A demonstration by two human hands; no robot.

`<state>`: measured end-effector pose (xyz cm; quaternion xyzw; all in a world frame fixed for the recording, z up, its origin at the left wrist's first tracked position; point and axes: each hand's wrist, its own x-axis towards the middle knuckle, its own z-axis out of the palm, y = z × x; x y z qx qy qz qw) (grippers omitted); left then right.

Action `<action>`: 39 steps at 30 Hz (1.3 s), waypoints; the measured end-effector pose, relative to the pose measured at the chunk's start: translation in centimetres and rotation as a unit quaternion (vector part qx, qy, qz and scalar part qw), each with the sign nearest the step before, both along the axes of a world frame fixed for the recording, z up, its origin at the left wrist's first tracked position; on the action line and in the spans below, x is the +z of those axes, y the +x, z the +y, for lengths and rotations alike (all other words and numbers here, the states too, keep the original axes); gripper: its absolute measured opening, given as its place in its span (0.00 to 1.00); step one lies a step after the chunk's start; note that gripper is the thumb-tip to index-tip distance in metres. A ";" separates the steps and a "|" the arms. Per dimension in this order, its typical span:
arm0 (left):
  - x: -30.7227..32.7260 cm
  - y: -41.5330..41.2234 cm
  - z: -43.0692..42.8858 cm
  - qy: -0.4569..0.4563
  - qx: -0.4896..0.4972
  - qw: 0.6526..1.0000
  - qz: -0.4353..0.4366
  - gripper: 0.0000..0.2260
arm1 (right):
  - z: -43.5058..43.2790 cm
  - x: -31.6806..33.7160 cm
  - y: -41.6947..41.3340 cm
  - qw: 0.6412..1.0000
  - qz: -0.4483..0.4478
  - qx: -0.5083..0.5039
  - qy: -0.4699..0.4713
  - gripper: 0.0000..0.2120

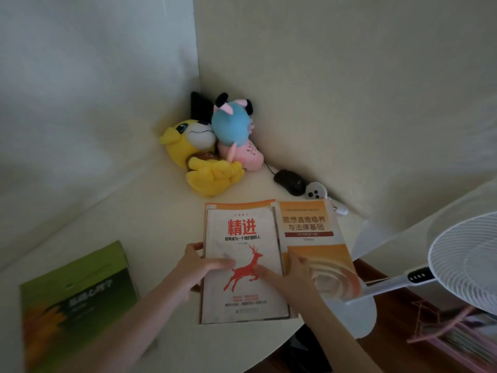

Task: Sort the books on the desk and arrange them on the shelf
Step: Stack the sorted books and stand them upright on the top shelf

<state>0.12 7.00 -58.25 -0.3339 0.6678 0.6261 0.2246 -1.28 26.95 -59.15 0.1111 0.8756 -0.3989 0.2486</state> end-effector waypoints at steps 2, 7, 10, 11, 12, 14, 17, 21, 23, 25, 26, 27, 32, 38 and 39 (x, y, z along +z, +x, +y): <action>-0.6 0.7 -1.4 -0.006 0.015 1.000 -0.013 0.41 | -1.5 -0.4 0.1 1.000 -0.013 0.006 -0.023 0.37; -2.9 2.4 -3.6 -0.033 0.037 0.998 -0.045 0.37 | -4.7 -2.8 0.8 0.996 -0.064 0.057 -0.017 0.37; -4.2 2.8 -4.4 -0.054 0.034 0.996 -0.059 0.36 | -5.0 -6.2 1.5 0.993 -0.103 0.042 -0.037 0.39; -4.5 2.8 -4.7 -0.054 0.032 0.996 -0.062 0.35 | -5.0 -7.3 1.6 0.993 -0.109 0.033 -0.044 0.43; -4.7 2.7 -5.0 -0.052 0.025 0.996 -0.067 0.35 | -5.3 -7.1 1.7 0.993 -0.109 0.033 -0.040 0.49; -4.5 2.7 -5.1 -0.042 0.005 0.996 -0.078 0.36 | -5.9 -6.3 2.0 0.994 -0.093 0.064 -0.010 0.51; -4.1 2.7 -3.8 -0.138 -0.057 0.987 -0.063 0.46 | -6.4 -3.2 2.0 0.997 -0.018 0.069 0.022 0.42; -1.1 0.3 -0.7 -0.277 -0.123 0.949 0.091 0.49 | -4.2 0.3 -0.4 0.995 0.093 0.044 -0.005 0.38; 0.6 -1.6 1.2 -0.170 -0.137 0.967 0.135 0.42 | -1.8 1.2 -2.5 0.991 0.127 0.026 0.034 0.39; 1.6 -3.0 3.6 -0.098 -0.165 0.970 0.147 0.40 | 0.7 1.8 -4.6 0.990 0.122 0.004 0.073 0.43; 1.8 -3.7 4.9 -0.078 -0.183 0.969 0.149 0.40 | 1.9 1.7 -5.4 0.990 0.108 0.001 0.093 0.45; 1.8 -4.2 6.1 -0.061 -0.204 0.965 0.152 0.39 | 3.2 1.4 -6.2 0.989 0.093 0.005 0.113 0.48; -0.1 -6.4 9.6 -0.011 -0.240 0.957 0.165 0.44 | 8.3 -0.8 -8.2 0.990 0.032 0.005 0.136 0.55; -2.7 -7.2 10.4 0.028 -0.237 0.960 0.148 0.45 | 12.8 -1.7 -7.7 0.993 -0.075 -0.065 -0.063 0.58; -3.4 -7.3 10.5 0.035 -0.230 0.964 0.131 0.46 | 13.2 -2.0 -7.7 0.990 -0.095 -0.068 -0.082 0.60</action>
